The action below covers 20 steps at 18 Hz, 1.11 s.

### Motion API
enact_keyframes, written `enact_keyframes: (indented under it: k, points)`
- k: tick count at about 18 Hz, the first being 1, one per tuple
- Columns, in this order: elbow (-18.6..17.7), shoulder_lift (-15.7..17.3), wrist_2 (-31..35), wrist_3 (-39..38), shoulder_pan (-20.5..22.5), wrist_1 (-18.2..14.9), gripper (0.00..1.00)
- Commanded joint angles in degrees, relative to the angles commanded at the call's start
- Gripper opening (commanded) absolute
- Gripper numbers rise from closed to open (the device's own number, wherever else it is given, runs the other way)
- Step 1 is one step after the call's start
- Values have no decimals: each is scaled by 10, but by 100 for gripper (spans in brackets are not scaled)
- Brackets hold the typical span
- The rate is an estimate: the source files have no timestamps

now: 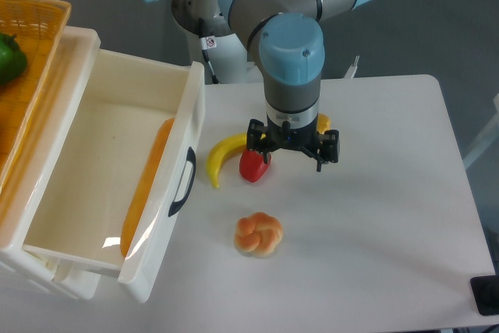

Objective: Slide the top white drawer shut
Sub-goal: 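Move the gripper away from the open drawer over the fruit, then lower the gripper beside the drawer's black handle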

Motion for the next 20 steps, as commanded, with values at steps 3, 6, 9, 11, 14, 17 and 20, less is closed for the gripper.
enact_keyframes:
  k: [3,6,9,11,14,17,20]
  points:
    - [-3,-16,-2,-3,-3,15,100]
    - [-2,-33,-8,3,-10,31,100]
    - [3,-47,-63,0,-10,31,100]
    - [-1,-49,-69,3,-12,29,100]
    - [-4,-59,-83,5,-16,28,100]
    - [-4,-71,-100,1,-25,29,100]
    - [-2,-74,-115,0,-32,28,100]
